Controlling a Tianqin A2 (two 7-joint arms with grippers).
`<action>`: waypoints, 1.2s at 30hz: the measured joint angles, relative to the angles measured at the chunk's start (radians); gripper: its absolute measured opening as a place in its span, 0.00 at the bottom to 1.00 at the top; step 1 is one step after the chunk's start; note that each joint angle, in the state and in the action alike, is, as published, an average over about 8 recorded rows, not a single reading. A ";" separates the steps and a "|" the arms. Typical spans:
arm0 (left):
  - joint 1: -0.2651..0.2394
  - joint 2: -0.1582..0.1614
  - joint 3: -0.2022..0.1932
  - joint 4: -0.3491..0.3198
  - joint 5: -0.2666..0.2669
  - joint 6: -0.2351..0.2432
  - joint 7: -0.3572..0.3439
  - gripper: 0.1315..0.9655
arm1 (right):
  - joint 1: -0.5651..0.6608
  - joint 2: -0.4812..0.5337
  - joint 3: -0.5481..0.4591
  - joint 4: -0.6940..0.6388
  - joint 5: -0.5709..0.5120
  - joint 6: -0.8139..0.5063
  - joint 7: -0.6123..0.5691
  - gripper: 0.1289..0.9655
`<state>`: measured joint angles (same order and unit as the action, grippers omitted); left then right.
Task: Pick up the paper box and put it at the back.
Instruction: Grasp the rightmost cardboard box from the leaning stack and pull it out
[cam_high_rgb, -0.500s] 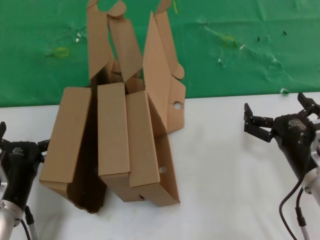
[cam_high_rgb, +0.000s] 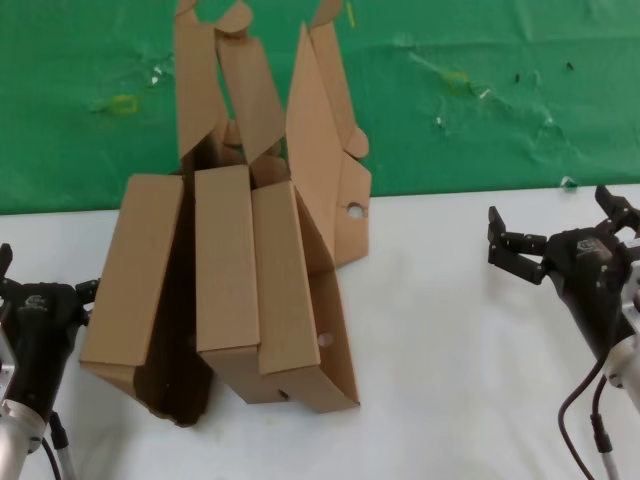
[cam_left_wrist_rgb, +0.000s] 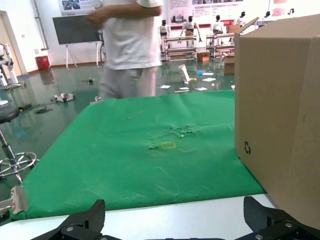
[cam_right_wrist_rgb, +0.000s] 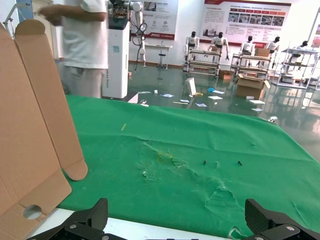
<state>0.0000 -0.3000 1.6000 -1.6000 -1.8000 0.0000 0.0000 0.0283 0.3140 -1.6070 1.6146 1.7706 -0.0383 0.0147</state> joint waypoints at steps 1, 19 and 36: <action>0.000 0.000 0.000 0.000 0.000 0.000 0.000 1.00 | 0.000 0.000 0.000 0.000 0.000 0.000 0.000 1.00; 0.000 0.000 0.000 0.000 0.000 0.000 0.000 1.00 | 0.000 0.000 0.000 0.000 0.000 0.000 0.000 1.00; 0.000 0.000 0.000 0.000 0.000 0.000 0.000 1.00 | 0.000 0.000 0.000 0.000 0.000 0.000 0.000 1.00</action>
<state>0.0000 -0.3000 1.6000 -1.6000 -1.8000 0.0000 0.0000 0.0283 0.3140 -1.6070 1.6146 1.7706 -0.0383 0.0147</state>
